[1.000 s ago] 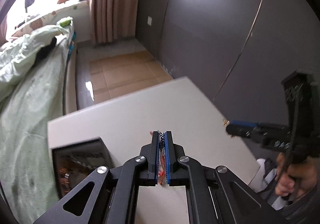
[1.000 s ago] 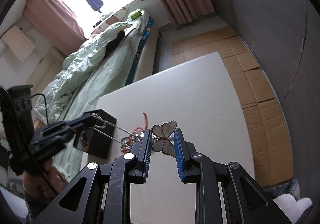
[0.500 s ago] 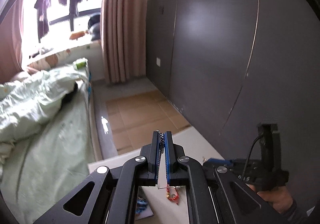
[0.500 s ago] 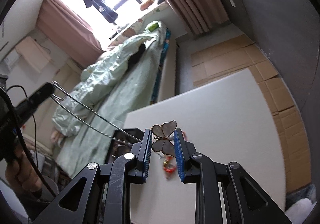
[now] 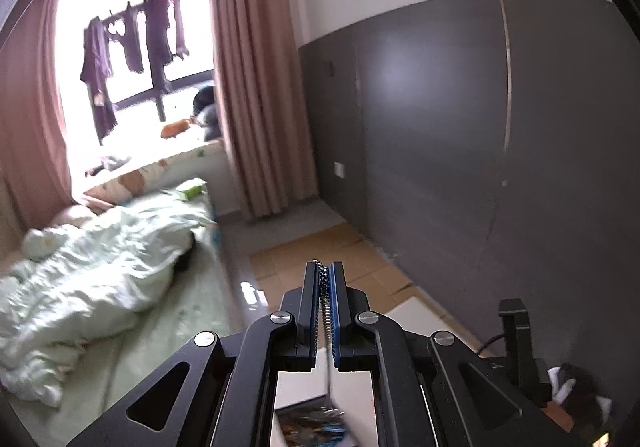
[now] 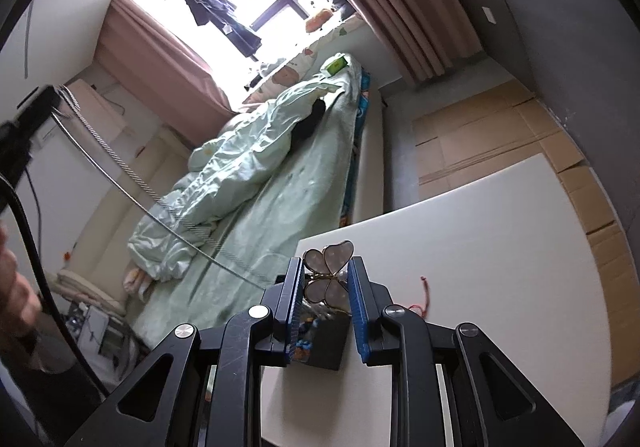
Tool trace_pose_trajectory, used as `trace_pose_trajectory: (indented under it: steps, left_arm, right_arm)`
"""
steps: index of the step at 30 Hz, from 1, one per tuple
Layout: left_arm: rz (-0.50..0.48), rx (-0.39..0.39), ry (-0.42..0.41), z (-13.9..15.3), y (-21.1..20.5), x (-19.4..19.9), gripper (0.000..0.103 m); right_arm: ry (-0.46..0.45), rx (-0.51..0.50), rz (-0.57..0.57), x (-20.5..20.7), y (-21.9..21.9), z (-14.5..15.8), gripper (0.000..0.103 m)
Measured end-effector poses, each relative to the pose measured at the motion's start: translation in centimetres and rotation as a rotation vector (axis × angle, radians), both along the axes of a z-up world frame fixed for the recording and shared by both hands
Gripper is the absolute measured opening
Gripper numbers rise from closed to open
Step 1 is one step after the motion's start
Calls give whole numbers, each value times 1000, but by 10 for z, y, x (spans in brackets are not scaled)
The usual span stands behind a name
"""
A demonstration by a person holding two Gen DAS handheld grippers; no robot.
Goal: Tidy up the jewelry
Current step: 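Carry the silver chain to the box with the left tool while the right tool carries the butterfly, then open the left tool to drop the silver chain into the box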
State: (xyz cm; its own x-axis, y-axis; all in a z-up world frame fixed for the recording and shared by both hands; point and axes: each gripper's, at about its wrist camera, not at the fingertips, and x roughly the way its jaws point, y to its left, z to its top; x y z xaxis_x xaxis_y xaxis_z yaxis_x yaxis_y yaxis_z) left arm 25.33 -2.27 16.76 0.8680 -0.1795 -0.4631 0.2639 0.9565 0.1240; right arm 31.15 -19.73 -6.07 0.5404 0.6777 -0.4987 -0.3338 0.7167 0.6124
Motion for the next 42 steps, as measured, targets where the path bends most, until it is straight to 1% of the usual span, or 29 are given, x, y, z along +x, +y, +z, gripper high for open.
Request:
trace_pose_trajectory:
  steps: [3,7,14,18,26,28,35,39,40,42]
  left_arm:
    - [40,9,-5,10,17,0,5]
    - [60,6,-3,12,32,1,5]
    - [63,1,37,-10,41,4,5]
    - [61,-27,87,-34,48,9,5]
    - [59,-140,204,-89,62,21,5]
    - [57,-179,235,-105,64,23,5]
    - [102,-340,343,-164,76,28,5]
    - [147,-361,401,-193,81,34,5]
    - [170,-363,423,-201,83,36,5]
    - [183,-374,470,-213,86,41,6]
  right_arm:
    - [-1,-6,17,-1,9,-1,24]
    - [1,-10,34,-2,15,-3,24]
    - [10,-24,54,0,24,-8,24]
    - [22,-36,56,4,26,-11,24]
    - [34,-72,69,6,34,-18,24]
    - [32,-80,72,6,35,-17,24]
    - [33,-90,66,6,39,-19,24]
    - [33,-99,61,5,42,-20,24]
    - [32,-101,56,5,43,-20,24]
    - [33,-99,53,4,47,-21,24]
